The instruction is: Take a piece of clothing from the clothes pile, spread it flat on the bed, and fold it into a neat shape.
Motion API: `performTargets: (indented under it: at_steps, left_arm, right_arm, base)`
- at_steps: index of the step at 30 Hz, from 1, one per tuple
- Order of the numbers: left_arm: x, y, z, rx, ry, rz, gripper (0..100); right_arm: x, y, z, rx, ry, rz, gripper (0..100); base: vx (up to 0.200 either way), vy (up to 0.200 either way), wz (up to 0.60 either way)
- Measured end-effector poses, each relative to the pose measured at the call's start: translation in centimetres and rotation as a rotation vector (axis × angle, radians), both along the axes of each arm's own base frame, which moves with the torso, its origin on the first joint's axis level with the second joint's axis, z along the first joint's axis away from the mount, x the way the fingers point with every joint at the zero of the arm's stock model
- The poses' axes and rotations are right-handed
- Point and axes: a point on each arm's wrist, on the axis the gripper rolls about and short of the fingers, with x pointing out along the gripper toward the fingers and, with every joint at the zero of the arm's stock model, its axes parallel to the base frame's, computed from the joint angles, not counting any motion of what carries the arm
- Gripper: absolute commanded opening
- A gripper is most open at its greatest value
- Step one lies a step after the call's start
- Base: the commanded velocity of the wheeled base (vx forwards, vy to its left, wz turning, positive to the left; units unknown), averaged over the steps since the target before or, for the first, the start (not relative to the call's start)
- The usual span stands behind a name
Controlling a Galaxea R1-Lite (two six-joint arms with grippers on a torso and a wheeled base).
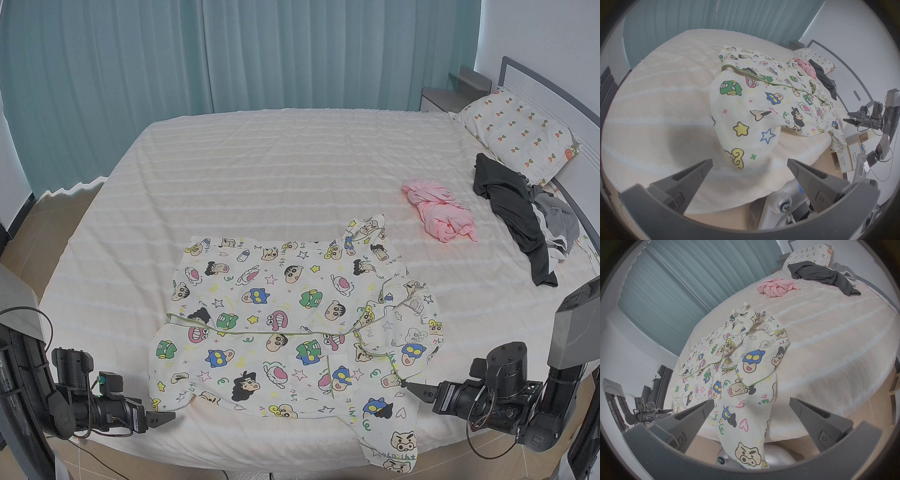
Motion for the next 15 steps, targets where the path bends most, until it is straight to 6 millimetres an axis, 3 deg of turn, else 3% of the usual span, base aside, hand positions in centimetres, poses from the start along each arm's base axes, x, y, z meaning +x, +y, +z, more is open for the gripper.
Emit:
performTargets:
  at_steps: [15]
  left_arm:
    - [1.2,-1.0,-2.2,-0.070,-0.007,-0.032,100]
  right_arm:
    - [-0.1,0.1,-0.1,-0.001,0.006,0.006,100]
  base:
    - [0.000,0.000,0.00]
